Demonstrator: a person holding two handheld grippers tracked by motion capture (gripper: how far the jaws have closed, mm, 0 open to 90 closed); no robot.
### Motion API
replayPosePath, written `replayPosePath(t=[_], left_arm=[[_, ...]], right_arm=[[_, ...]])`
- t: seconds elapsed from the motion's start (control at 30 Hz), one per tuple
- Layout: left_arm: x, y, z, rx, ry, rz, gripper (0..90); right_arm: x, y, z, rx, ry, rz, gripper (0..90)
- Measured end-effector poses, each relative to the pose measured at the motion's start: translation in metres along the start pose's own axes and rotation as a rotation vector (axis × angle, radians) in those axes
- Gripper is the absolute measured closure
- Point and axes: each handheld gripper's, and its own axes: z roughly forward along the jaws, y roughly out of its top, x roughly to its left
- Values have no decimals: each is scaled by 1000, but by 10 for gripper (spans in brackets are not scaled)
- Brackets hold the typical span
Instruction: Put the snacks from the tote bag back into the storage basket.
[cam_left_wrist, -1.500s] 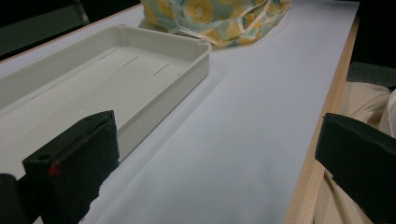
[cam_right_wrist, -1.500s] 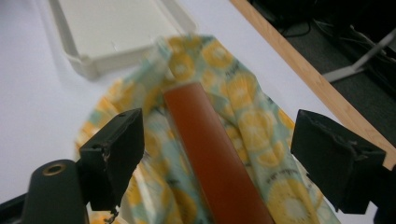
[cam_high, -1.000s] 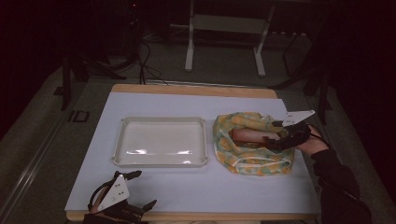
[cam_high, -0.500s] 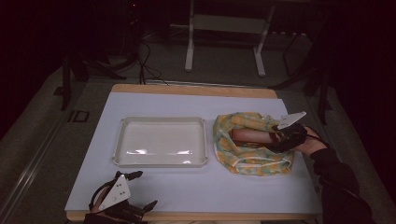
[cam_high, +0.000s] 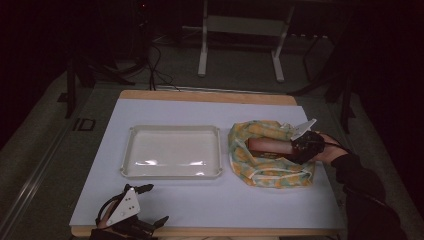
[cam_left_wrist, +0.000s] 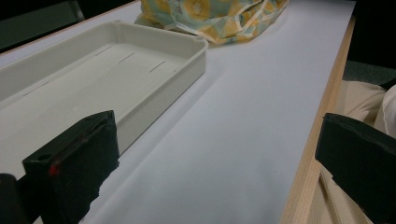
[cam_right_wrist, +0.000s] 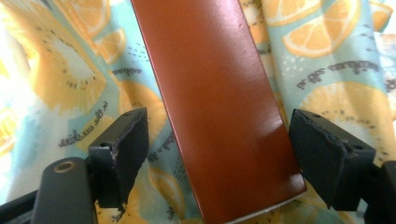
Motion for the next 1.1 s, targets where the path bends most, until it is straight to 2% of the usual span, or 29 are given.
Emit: replayPosePath(t=[0.1,0.17,0.3,0.33,0.47,0.63,0.83,1.1], left_arm=[[0,0,0,0,-1,1,0],[0,0,0,1,-4,1,0],[0,0,0,2,-7,2,0],[0,0,0,3,-8,1,0],[0,0,0,0,-11,6,0],[0,0,1,4,-17,4,0],[-1,0,0,3,-18,8,0],[-3,1,0,7,-26,19,0]], right_arm=[[0,0,3,28,9,-13,232],[-2,0,4,48,16,-25,278],[-2,0,4,64,20,-44,330],[-2,0,3,69,28,-66,360],[-1,1,1,71,58,-86,416],[1,3,-5,78,101,-112,425],[1,4,-10,46,101,-114,427],[2,9,-22,44,98,-113,428]])
